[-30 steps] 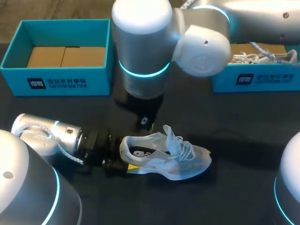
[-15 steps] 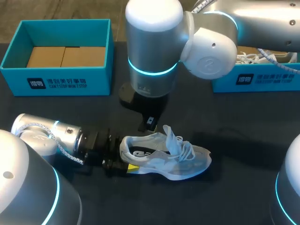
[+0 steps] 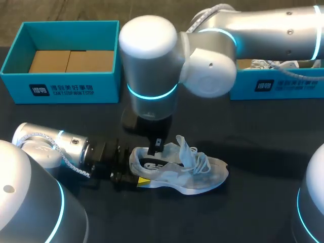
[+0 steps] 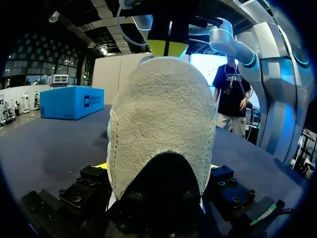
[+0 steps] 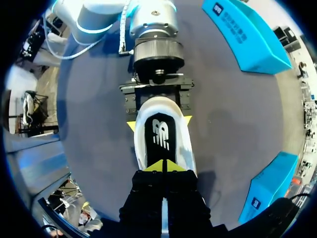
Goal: Take the shoe out of the shoebox, open the shoe tongue, remove and reinsert the insole, then place the shoe into the shoebox
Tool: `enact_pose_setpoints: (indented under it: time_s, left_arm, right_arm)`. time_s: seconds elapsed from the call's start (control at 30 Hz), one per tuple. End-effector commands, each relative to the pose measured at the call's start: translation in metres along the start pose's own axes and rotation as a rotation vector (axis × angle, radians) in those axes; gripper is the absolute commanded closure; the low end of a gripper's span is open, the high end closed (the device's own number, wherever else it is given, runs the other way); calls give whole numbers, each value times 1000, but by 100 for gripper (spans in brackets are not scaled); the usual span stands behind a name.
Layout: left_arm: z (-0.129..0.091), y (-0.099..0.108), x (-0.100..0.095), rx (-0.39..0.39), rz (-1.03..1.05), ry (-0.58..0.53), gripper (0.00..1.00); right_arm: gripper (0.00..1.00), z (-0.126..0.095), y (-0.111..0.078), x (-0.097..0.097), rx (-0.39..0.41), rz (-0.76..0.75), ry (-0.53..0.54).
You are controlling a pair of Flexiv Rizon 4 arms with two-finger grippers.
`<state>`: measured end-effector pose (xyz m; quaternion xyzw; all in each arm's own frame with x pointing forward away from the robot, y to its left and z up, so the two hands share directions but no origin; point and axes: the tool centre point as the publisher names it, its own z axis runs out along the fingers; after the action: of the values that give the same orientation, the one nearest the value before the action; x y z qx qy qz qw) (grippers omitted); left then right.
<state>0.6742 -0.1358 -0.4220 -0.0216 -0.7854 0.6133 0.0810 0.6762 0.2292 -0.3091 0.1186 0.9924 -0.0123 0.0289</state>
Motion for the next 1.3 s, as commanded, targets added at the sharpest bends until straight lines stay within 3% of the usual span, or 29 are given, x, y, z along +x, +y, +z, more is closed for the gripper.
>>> enact_pose_setpoints:
  time_s: [0.03,0.5,0.73,1.07,1.3]
  left_arm:
    - [-1,2,-1,-4,-1,0,100]
    - [-1,2,-1,-4,-1,0,100]
    - [-1,2,-1,-4,-1,0,100]
    - [-1,2,-1,-4,-1,0,100]
    - [-1,2,-1,-4,-1,0,100]
  right_arm:
    - [100,16,4,1,-3,-7,-1]
    - [100,21,3,-1,-1,-3,10]
    - [100,50,2,-9,-10,-31,25]
    - [100,67,-3,-8,-9,-57,-35]
    - [100,78,-17,-9,1,-32,-63]
